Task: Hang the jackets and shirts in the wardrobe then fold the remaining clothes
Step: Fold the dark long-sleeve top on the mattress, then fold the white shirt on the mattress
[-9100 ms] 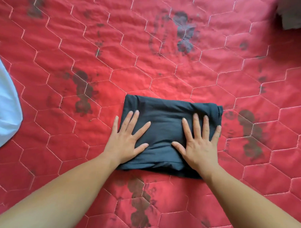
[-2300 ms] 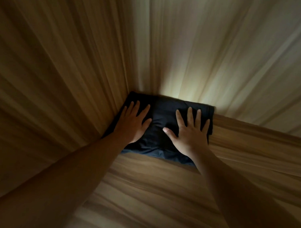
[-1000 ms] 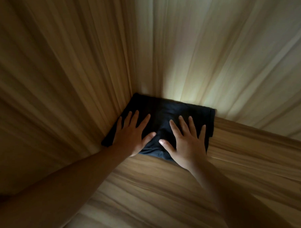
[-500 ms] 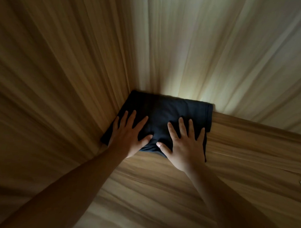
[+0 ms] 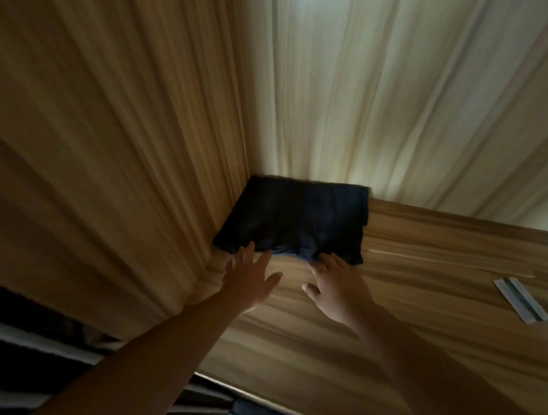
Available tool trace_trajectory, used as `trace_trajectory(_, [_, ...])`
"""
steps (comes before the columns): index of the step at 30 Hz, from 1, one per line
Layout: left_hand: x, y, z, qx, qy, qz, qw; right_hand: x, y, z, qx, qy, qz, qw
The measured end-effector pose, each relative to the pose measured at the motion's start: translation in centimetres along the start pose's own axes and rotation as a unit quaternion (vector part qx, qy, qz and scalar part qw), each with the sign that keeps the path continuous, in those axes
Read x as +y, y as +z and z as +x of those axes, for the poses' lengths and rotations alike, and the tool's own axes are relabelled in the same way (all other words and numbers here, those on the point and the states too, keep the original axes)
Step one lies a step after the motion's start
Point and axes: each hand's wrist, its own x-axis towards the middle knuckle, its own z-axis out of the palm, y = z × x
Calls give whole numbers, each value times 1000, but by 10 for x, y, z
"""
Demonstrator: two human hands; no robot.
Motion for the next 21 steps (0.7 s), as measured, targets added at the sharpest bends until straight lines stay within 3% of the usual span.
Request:
trace_trajectory(10, [-28,-18,-187,29,13,-115,993,-54,-47,-145,-25,49,44,997])
trace_trajectory(16, [-88,-22,-327,59,0,-151,987,-116,-65,-227,-33,26,13,999])
trace_trajectory(21, [-156,-28,-422,90,-65,-135,985,-193,-78,-269,-50,-29,19,998])
